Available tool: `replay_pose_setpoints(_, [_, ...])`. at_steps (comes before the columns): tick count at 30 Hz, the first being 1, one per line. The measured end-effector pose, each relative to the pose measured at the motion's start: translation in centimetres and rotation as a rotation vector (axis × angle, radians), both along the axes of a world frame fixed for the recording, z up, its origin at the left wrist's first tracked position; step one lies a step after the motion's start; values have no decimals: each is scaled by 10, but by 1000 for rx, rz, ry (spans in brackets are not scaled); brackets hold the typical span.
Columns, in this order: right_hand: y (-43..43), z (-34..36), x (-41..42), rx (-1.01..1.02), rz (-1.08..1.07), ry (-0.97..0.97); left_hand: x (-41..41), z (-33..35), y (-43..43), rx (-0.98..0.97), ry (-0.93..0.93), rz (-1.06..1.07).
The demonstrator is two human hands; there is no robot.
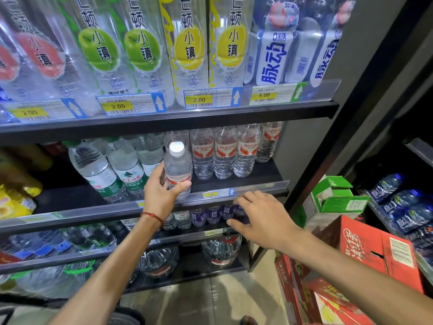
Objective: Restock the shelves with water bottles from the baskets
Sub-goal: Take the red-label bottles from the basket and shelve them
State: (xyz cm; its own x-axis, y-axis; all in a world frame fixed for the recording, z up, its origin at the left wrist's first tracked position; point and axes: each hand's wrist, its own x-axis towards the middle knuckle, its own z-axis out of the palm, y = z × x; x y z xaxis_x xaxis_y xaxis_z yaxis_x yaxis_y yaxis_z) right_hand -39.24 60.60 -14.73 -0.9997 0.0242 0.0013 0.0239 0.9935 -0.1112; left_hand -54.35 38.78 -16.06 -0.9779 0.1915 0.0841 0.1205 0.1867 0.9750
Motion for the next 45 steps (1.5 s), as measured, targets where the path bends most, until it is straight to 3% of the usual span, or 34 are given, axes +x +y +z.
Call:
replay_pose_setpoints(7, [1, -5, -2, -83, 10, 7, -2, 0, 4, 38, -60, 93])
replay_pose_setpoints(12, [-4, -7, -3, -100, 26, -23, 3, -3, 6, -128, 97, 183])
replay_pose_setpoints(18, [-12, -10, -1, -98, 50, -95, 2, -8, 4, 24, -25, 201])
replay_pose_setpoints(22, [-26, -11, 0, -96, 56, -106, 4, -5, 5, -41, -13, 214])
replay_pose_setpoints(26, [-48, -6, 4, -66, 51, -69, 21, 1, -10, -240, 78, 195])
replay_pose_setpoints(31, [-83, -4, 12, -20, -62, -3, 71, 7, -74, -947, 289, -31])
replay_pose_setpoints(36, [-118, -4, 22, 9, 6, 70, 123, 0, -129, -1069, 280, -43])
replay_pose_setpoints(45, [-166, -14, 63, 46, 285, 91, 245, -6, -181, -1248, 244, 180])
